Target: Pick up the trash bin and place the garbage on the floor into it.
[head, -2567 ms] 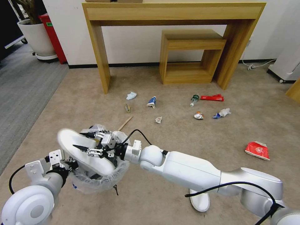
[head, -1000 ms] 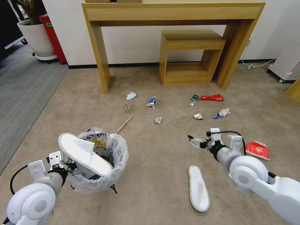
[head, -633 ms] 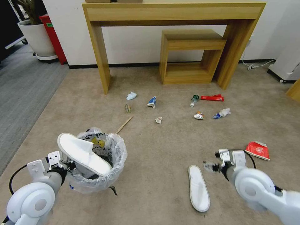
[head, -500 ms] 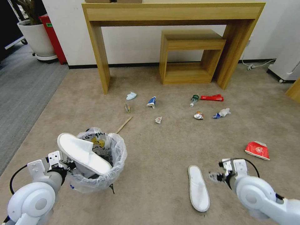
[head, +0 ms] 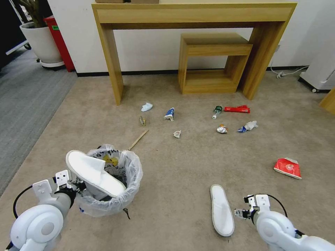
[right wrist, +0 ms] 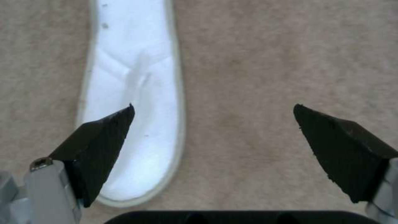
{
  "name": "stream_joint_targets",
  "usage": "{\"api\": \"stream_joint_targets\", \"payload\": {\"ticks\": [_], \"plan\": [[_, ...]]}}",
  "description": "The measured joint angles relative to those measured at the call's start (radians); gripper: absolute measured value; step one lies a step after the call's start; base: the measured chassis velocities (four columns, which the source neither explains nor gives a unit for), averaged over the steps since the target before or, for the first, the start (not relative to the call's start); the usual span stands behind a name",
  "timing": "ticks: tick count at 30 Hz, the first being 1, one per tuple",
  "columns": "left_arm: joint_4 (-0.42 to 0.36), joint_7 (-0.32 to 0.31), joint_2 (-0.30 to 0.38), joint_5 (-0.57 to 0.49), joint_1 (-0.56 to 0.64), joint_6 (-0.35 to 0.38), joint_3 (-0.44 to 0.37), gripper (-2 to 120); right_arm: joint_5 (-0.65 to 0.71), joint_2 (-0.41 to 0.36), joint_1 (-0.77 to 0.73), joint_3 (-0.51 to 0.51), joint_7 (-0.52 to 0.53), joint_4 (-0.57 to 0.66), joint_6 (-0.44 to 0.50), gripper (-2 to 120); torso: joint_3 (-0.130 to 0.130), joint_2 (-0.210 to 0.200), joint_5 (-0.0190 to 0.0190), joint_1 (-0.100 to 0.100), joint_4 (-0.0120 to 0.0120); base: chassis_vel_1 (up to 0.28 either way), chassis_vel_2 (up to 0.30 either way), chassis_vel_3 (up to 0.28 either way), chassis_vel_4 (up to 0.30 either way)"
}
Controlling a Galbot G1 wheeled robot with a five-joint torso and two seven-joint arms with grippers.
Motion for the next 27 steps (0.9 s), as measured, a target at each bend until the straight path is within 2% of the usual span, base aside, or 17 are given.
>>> {"api": "stream_joint_targets", "payload": {"ticks": [6, 17, 24, 27], "plan": [[-0.012, 0.0, -0.002, 0.002, 0.01, -0.001, -0.005, 0, -0.078, 0.053, 0.008, -0.036, -0.055, -0.051, 0.04, 97, 0.0, 0.0, 0.0002, 0.0, 0.0, 0.0, 0.0, 0.0, 0.0], [-0.029, 0.001, -0.002, 0.006, 0.026, -0.005, -0.013, 0, -0.161, 0.115, 0.017, -0.064, -0.091, -0.128, 0.078, 96, 0.0, 0.0, -0.0001, 0.0, 0.0, 0.0, 0.0, 0.0, 0.0], [-0.031, 0.001, -0.004, 0.009, 0.029, -0.008, -0.013, 0, -0.189, 0.132, 0.024, -0.074, -0.109, -0.164, 0.097, 89, 0.0, 0.0, -0.0003, 0.0, -0.0001, 0.0, 0.0, 0.0, 0.0], [-0.033, 0.0, -0.007, 0.01, 0.03, -0.009, -0.008, 0, -0.207, 0.157, 0.043, -0.092, -0.126, -0.2, 0.117, 82, 0.0, 0.0, -0.0002, 0.0, 0.0, 0.0, 0.0, 0.0, 0.0]]}}
